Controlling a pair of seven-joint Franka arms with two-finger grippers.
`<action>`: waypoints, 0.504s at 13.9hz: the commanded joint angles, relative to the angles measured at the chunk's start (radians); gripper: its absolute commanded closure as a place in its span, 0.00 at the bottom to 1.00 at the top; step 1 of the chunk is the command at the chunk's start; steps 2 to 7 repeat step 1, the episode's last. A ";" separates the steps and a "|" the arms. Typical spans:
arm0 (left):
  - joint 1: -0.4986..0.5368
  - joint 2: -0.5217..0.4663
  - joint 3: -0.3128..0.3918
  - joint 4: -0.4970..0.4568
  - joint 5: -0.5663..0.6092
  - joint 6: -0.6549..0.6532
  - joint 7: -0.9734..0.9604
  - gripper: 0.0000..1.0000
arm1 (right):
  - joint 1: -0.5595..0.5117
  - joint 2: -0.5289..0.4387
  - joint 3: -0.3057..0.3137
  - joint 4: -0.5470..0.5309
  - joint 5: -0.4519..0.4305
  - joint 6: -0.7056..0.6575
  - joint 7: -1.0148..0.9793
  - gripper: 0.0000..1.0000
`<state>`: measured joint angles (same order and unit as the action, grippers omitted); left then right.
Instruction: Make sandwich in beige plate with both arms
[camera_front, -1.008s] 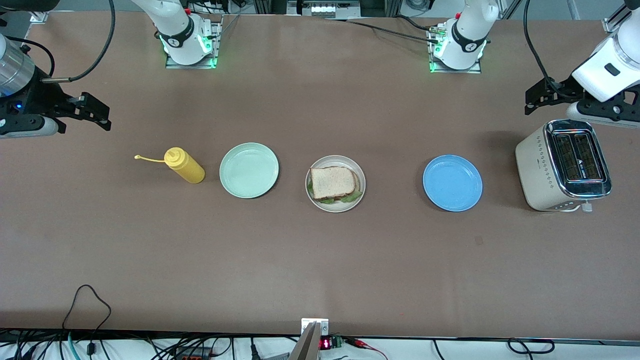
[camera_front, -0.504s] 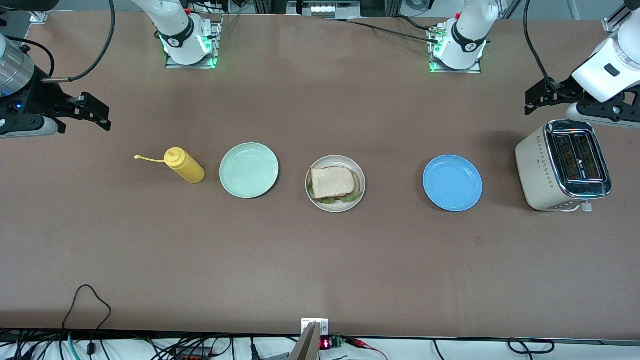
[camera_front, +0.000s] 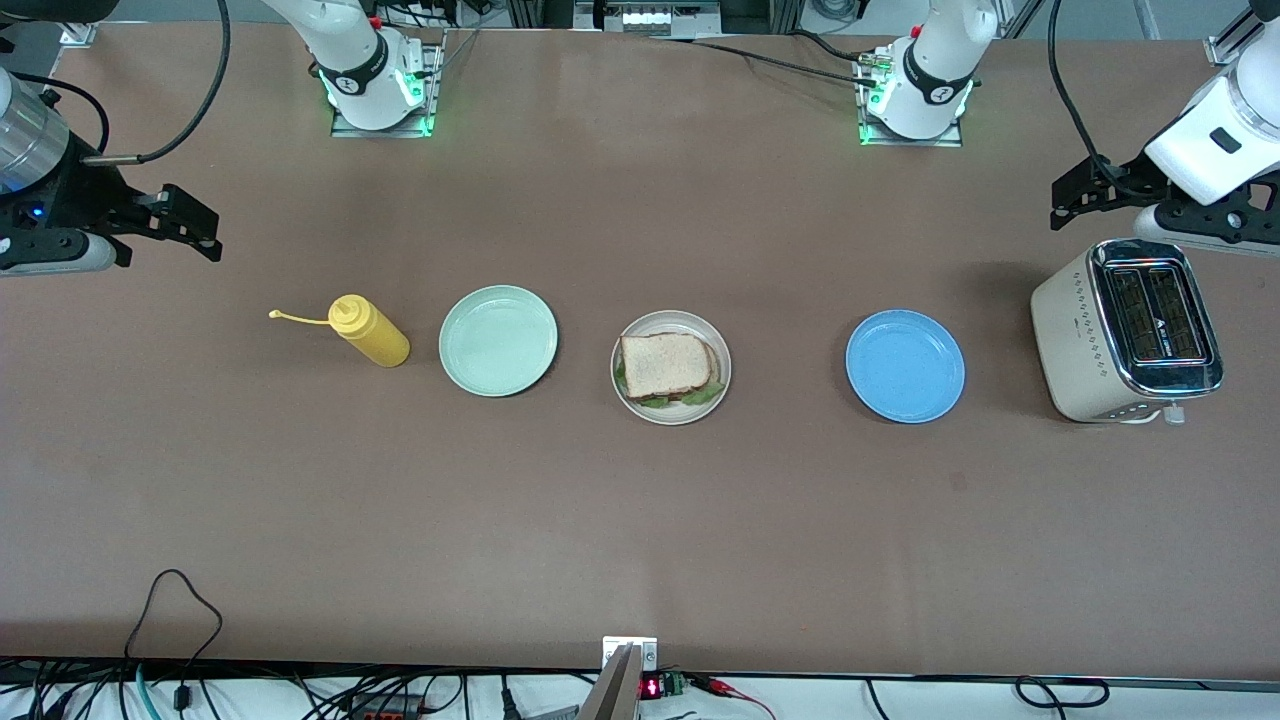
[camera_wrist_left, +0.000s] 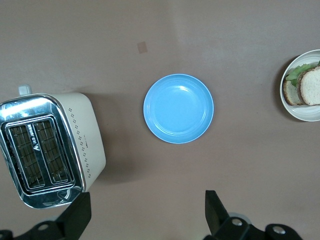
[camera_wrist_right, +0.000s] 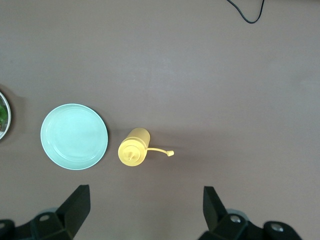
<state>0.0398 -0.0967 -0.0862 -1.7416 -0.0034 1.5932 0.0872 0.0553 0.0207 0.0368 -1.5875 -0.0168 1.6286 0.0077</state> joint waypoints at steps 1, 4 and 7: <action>0.000 0.012 0.005 0.031 0.014 -0.024 0.006 0.00 | -0.008 0.007 0.008 0.023 0.001 -0.013 0.001 0.00; 0.000 0.012 0.005 0.031 0.014 -0.024 0.006 0.00 | -0.008 0.007 0.008 0.023 0.001 -0.013 0.001 0.00; 0.000 0.012 0.005 0.031 0.014 -0.024 0.006 0.00 | -0.008 0.007 0.008 0.023 0.001 -0.013 0.001 0.00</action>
